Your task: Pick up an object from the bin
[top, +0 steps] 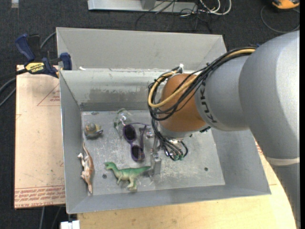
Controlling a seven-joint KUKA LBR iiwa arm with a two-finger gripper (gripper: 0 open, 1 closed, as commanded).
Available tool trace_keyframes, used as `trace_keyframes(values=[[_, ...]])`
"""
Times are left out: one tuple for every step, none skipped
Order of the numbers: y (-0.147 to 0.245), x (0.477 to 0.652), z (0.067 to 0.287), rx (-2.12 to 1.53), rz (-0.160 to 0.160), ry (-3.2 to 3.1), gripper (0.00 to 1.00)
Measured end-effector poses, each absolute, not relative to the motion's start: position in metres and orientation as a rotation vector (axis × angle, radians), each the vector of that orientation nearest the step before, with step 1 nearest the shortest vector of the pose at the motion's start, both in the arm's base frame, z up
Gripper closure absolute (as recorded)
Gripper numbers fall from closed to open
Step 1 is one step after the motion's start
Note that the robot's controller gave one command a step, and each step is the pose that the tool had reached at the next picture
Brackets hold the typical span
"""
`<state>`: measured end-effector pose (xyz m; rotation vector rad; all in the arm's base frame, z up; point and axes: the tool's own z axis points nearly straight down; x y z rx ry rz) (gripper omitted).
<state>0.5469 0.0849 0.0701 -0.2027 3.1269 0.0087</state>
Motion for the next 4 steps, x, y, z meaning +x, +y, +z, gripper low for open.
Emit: trace_keyframes(values=[[0.114,0.53,0.07,-0.455,0.011,3.109,0.0],[0.144,0.501,0.073,-0.397,0.009,3.107,0.0],[0.141,0.491,0.073,-0.46,0.013,3.089,0.0],[0.196,0.482,0.071,-1.419,0.003,2.779,1.0]])
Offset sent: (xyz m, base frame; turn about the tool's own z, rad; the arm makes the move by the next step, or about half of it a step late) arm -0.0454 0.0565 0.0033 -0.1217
